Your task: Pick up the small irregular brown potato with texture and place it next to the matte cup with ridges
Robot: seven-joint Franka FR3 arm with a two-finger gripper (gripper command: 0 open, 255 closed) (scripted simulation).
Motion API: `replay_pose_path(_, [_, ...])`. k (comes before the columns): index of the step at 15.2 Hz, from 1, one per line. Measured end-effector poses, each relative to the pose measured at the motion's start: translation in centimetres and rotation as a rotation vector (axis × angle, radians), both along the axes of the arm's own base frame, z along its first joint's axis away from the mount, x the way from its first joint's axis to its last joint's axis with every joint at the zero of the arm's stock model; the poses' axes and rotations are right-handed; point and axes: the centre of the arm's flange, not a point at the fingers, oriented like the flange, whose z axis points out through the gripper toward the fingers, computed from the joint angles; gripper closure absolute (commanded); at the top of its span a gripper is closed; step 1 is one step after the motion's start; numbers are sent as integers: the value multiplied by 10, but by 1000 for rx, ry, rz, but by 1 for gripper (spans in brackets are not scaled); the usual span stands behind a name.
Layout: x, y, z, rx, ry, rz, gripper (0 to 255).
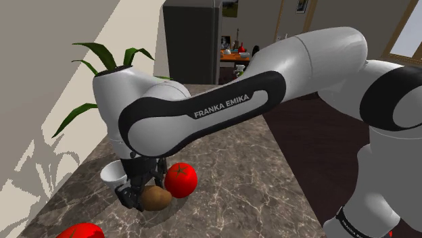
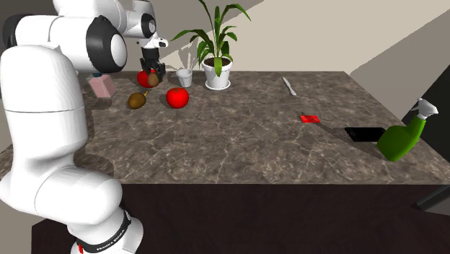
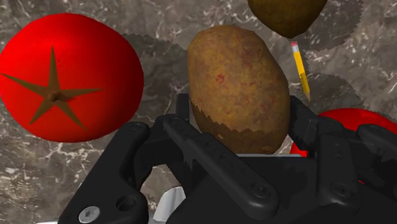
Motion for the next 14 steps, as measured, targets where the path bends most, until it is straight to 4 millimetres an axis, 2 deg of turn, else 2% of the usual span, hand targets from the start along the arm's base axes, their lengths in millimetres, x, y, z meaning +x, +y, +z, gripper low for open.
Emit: replay_pose_path(14, [1,-1,-74,0,0,0,255])
